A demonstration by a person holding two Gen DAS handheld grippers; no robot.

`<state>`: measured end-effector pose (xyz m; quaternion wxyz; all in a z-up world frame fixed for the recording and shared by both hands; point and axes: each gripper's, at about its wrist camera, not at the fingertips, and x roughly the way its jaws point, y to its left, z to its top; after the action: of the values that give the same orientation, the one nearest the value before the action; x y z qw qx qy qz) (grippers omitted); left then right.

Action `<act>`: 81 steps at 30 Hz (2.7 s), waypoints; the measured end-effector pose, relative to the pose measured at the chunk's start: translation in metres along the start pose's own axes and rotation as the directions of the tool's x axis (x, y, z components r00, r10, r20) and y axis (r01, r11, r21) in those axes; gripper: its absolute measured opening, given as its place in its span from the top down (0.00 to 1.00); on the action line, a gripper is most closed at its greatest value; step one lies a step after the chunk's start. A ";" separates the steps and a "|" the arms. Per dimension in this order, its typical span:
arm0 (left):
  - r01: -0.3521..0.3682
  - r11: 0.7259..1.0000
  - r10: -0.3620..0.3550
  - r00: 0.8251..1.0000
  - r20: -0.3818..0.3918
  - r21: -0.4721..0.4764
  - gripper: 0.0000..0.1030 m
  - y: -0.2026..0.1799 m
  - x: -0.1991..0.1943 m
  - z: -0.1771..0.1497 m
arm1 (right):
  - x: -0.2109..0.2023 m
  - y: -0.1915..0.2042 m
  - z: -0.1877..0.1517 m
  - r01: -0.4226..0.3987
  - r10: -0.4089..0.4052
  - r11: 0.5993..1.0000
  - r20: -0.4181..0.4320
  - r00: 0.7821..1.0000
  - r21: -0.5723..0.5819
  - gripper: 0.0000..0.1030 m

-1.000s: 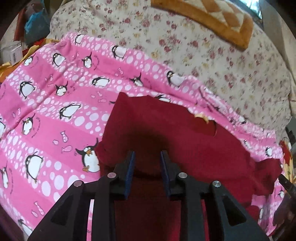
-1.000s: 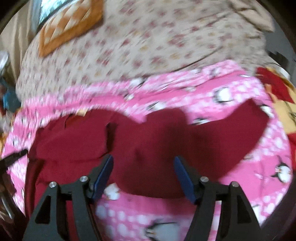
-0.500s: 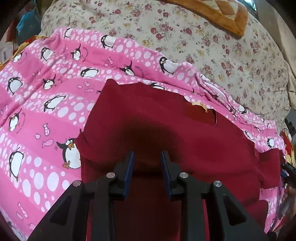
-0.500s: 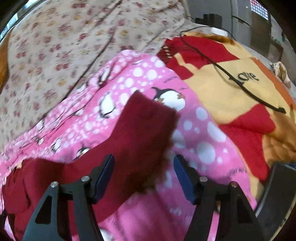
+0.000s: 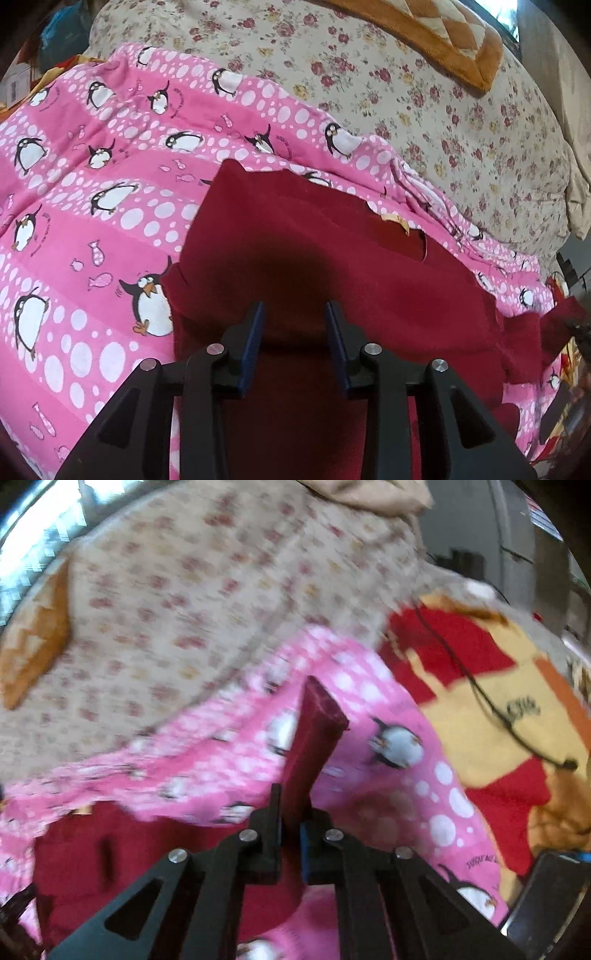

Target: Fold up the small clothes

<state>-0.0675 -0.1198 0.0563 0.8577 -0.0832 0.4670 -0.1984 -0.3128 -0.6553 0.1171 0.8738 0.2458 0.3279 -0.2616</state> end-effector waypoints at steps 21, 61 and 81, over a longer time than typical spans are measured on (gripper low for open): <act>0.135 0.984 -0.130 0.990 0.051 -0.113 0.87 0.027 -0.016 0.018 | 0.053 0.351 -0.103 -0.472 0.382 0.818 -0.303 0.873 -0.328 0.93; 0.001 0.995 -0.003 1.000 -0.019 -0.097 1.00 0.044 0.013 0.044 | 0.099 0.141 -0.063 -0.234 0.243 0.970 -0.350 0.905 0.067 0.30; -0.003 1.000 0.003 0.999 -0.054 0.008 1.00 0.025 0.027 0.028 | 0.140 0.177 -0.050 -0.192 0.163 0.980 -0.345 0.925 -0.051 0.67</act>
<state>-0.0248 -0.1092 0.0423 0.8455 -0.0736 0.4891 -0.2013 -0.1345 -0.5350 0.0315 0.8340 0.2788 0.4604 -0.1214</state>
